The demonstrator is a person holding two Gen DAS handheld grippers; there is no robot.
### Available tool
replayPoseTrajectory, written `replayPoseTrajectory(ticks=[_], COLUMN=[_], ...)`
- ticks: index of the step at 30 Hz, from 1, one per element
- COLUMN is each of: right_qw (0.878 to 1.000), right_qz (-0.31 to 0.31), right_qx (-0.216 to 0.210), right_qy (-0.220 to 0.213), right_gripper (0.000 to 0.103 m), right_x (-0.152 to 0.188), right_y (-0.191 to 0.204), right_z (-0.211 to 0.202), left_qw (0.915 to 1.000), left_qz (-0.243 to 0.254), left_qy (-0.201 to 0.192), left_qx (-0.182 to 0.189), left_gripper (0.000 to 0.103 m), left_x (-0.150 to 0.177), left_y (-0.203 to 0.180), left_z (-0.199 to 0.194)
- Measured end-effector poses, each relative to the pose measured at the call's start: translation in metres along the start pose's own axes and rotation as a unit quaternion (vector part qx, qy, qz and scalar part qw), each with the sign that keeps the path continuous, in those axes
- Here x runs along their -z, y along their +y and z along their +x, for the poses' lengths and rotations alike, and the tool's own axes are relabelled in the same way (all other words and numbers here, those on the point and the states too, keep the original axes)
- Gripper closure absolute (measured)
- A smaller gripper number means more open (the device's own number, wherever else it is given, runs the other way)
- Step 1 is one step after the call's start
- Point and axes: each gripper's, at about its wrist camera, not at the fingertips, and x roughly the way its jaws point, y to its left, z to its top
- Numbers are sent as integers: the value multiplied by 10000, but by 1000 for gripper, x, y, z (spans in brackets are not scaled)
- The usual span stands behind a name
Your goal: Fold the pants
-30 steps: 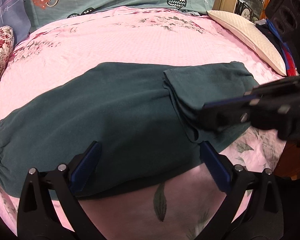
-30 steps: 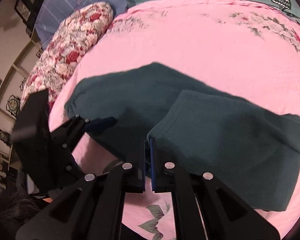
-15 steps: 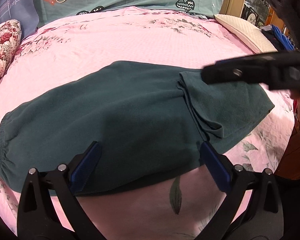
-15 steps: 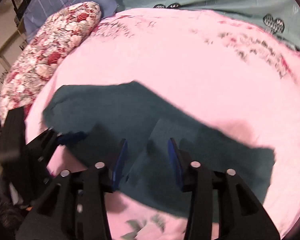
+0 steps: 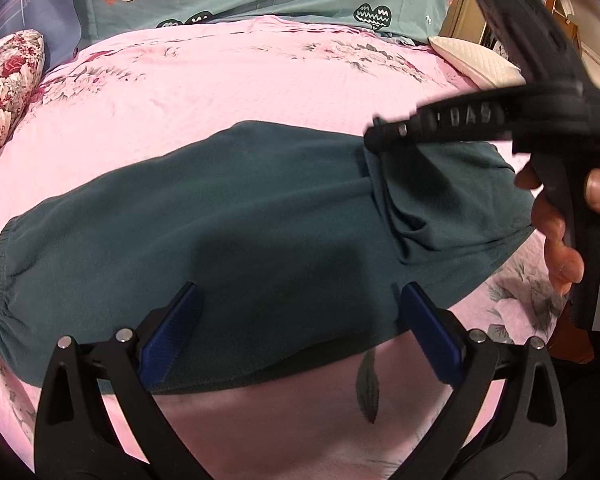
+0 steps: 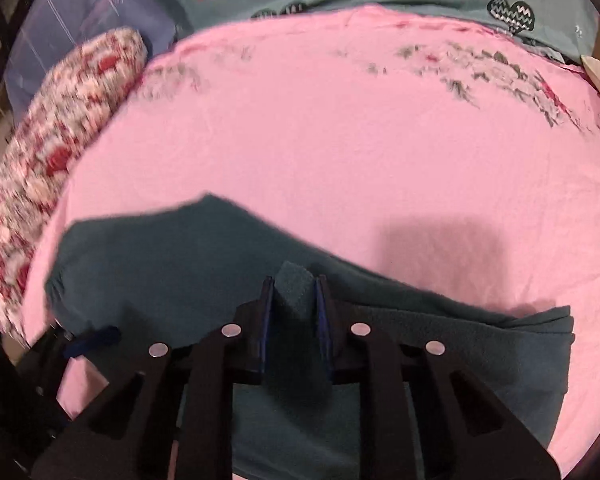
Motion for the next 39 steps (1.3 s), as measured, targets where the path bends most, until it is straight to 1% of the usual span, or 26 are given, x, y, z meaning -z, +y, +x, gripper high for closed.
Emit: replayPoseTrajectory(ticks=[2, 3, 5, 6, 7, 9, 10, 12, 14, 16, 17, 18, 20, 21, 22, 23, 25, 27, 29, 31, 32, 33, 34, 36, 37, 39], right_qw=[9999, 9999, 9985, 9989, 9988, 9994, 9995, 9990, 9983, 9961, 9952, 9949, 9934, 9925, 9915, 9903, 9905, 9884, 9891, 9904, 9910, 9912, 9924, 9960, 9970, 9966], right_qz=[-89, -124, -173, -306, -320, -204, -230, -208, 51, 469, 693, 905, 1136, 1175, 1223, 1311, 1333, 1489, 1456, 1375, 1307, 1243, 1131, 847, 732, 665], right_qx=[-22, 7, 46, 48, 13, -215, -215, -4, 280, 574, 577, 395, -139, -251, -296, -299, -218, -231, -144, 28, 241, 446, 483, 274, 258, 364], right_qy=[-102, 41, 516, 361, 363, 150, -27, -404, -511, -471, -372, -217, 103, 236, 316, 362, 249, 162, 142, 157, 132, 58, -73, -88, -1, 328], right_gripper=[83, 82, 72, 70, 70, 70, 70, 70, 70, 70, 70, 69, 71, 71, 71, 74, 81, 85, 91, 91, 90, 86, 86, 86, 86, 86], right_x=[-4, -3, 3, 5, 6, 9, 11, 16, 22, 31, 36, 40, 47, 49, 50, 47, 42, 35, 31, 31, 33, 36, 39, 48, 54, 66], right_y=[8, 11, 12, 14, 14, 6, 0, -24, -62, -106, -123, -137, -152, -155, -156, -160, -164, -171, -172, -172, -169, -167, -160, -145, -139, -137], right_z=[0, 7, 28, 25, 20, -8, -26, -67, -91, -103, -102, -98, -83, -72, -64, -54, -44, -39, -36, -37, -43, -51, -60, -74, -74, -60], left_qw=[10000, 10000, 10000, 10000, 10000, 9999, 9998, 9988, 9978, 9971, 9967, 9965, 9964, 9966, 9966, 9966, 9968, 9964, 9965, 9966, 9968, 9969, 9970, 9971, 9973, 9983], left_qz=[42, 52, 36, 15, 6, 61, 134, 331, 524, 660, 715, 756, 812, 795, 745, 662, 604, 658, 633, 624, 623, 620, 617, 606, 593, 461], left_qy=[16, 22, 35, 34, 20, -46, -123, -290, -351, -281, -245, -192, -14, 119, 344, 481, 519, 536, 544, 526, 501, 481, 464, 446, 431, 311], left_qx=[-32, -38, -11, 12, 29, 75, 107, 195, 203, 269, 299, 290, 250, 154, 78, 129, 120, 60, 65, 67, 64, 66, 72, 90, 107, 164], left_gripper=[2, 2, 2, 2, 2, 2, 2, 2, 2, 2, 2, 2, 2, 2, 2, 2, 2, 2, 2, 2, 2, 2, 2, 2, 2, 2], left_x=[0, 0, -1, -1, -2, -7, -10, -17, -25, -35, -38, -41, -46, -47, -48, -48, -51, -49, -49, -49, -50, -49, -48, -46, -46, -46], left_y=[-1, -2, -3, -3, -3, -9, -15, -28, -44, -60, -68, -75, -84, -84, -83, -81, -80, -82, -80, -79, -79, -80, -80, -77, -76, -70], left_z=[1, 1, 0, 0, -2, -7, -11, -17, -16, -5, 0, 8, 26, 34, 44, 50, 51, 51, 52, 52, 51, 51, 49, 47, 47, 40])
